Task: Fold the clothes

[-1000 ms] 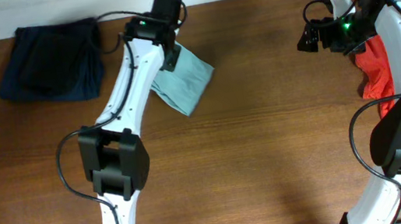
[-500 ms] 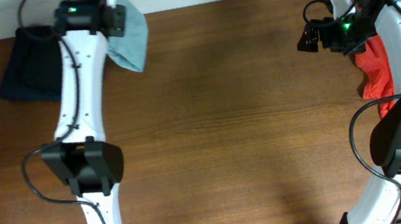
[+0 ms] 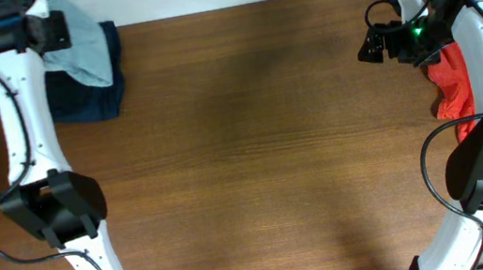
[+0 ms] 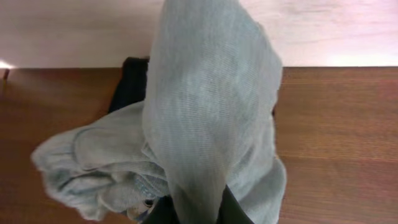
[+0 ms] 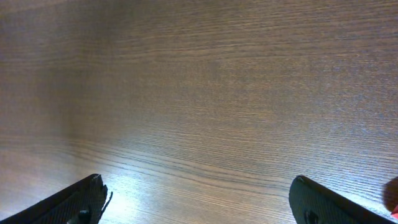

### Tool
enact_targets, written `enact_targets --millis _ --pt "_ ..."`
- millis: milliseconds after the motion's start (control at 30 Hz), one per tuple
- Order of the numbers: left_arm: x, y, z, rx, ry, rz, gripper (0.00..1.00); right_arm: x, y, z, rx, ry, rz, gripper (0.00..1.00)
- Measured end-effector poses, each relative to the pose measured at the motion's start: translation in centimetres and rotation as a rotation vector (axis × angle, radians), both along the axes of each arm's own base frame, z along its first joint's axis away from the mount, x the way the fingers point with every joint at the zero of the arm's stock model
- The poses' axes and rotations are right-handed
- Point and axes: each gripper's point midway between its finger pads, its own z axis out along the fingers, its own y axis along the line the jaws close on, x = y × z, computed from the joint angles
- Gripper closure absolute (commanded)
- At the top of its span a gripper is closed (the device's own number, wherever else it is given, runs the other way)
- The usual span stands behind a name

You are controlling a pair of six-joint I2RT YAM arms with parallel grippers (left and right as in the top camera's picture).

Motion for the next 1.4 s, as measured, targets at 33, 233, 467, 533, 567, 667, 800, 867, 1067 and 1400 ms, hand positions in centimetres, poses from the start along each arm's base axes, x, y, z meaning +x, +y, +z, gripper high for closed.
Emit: enact_targets --millis 33,233,467,533,567,667,800,867,1067,1400 --pt "-0.2 1.0 0.0 -0.006 -0.001 0.013 1.00 0.0 0.0 0.0 0.000 0.000 0.000 0.01" --pt "-0.5 3.1 -0.2 -0.018 0.000 0.043 1.00 0.0 0.0 0.0 0.000 0.000 0.001 0.01" --pt "0.1 2.1 -1.9 -0.038 0.024 -0.028 1.00 0.0 0.0 0.0 0.000 0.000 0.000 0.01" --pt "0.3 0.8 -1.8 -0.043 0.019 -0.140 1.00 0.0 0.0 0.0 0.000 0.000 0.000 0.01" --pt "0.4 0.5 -1.8 -0.036 0.018 -0.170 1.00 0.0 0.0 0.0 0.000 0.000 0.000 0.01" --pt "0.6 -0.3 -1.6 -0.009 0.006 -0.267 1.00 0.0 0.0 0.0 0.000 0.000 0.001 0.01" --pt "1.3 -1.0 -0.9 0.041 -0.035 -0.375 1.00 0.0 0.0 0.0 -0.001 0.000 0.001 0.01" --pt "1.8 -1.5 -0.3 0.049 -0.069 -0.424 1.00 0.0 0.0 0.0 0.000 0.000 0.000 0.01" --pt "2.4 -3.8 0.9 0.005 -0.154 -0.557 1.00 0.0 0.0 0.0 0.000 0.000 0.000 0.01" --pt "3.1 -3.6 -2.1 0.003 -0.112 -0.569 1.00 0.0 0.0 0.0 0.000 0.000 0.000 0.01"
